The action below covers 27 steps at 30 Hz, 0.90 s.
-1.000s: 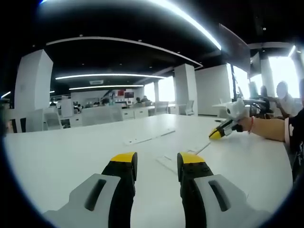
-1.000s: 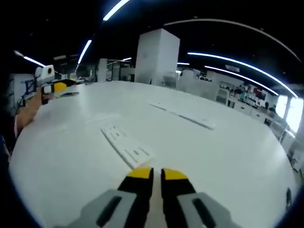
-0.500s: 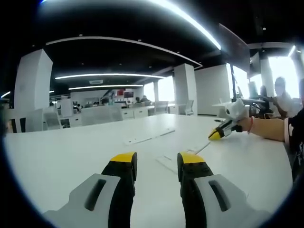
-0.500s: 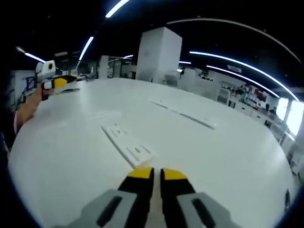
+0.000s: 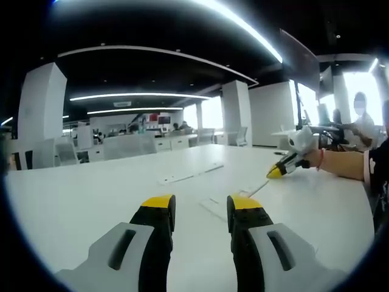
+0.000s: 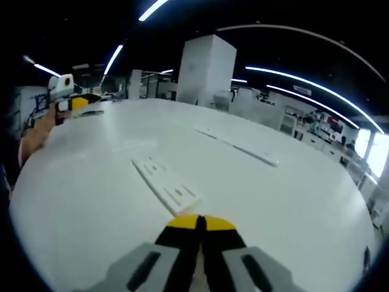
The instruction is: Locate the socket holder cover, grip the socket holder cover, clip it into the socket holder slot.
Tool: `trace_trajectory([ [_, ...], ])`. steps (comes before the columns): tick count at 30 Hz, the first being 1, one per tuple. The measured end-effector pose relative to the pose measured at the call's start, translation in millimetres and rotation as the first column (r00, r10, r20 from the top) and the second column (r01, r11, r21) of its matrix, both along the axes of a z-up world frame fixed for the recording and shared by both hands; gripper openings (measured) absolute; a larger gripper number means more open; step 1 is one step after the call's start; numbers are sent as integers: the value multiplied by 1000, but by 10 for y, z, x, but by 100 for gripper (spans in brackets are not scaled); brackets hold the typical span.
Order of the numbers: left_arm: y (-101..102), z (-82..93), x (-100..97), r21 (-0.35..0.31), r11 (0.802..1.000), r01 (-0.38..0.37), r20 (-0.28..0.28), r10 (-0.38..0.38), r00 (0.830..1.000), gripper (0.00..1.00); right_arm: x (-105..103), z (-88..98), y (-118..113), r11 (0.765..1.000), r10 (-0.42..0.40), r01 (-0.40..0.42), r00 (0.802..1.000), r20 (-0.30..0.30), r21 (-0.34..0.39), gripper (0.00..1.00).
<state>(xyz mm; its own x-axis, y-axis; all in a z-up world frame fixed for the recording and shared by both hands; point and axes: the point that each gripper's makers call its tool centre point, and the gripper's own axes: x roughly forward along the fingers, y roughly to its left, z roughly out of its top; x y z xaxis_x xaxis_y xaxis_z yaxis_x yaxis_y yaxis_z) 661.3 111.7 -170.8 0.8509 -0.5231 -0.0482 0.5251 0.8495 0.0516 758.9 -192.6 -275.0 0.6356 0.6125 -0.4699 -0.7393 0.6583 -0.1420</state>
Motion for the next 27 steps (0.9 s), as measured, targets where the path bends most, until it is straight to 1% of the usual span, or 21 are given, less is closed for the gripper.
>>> trace_trajectory([
  [14,2,-8,11,1,1000,3,-6,-3,1000,34,2,-6,40,1000,8,-8,1000,12,-2,4],
  [27,6,-14,11,1,1000,2,-8,-2,1000,34,8,3,95,999,36,-35,998,46,-23,4],
])
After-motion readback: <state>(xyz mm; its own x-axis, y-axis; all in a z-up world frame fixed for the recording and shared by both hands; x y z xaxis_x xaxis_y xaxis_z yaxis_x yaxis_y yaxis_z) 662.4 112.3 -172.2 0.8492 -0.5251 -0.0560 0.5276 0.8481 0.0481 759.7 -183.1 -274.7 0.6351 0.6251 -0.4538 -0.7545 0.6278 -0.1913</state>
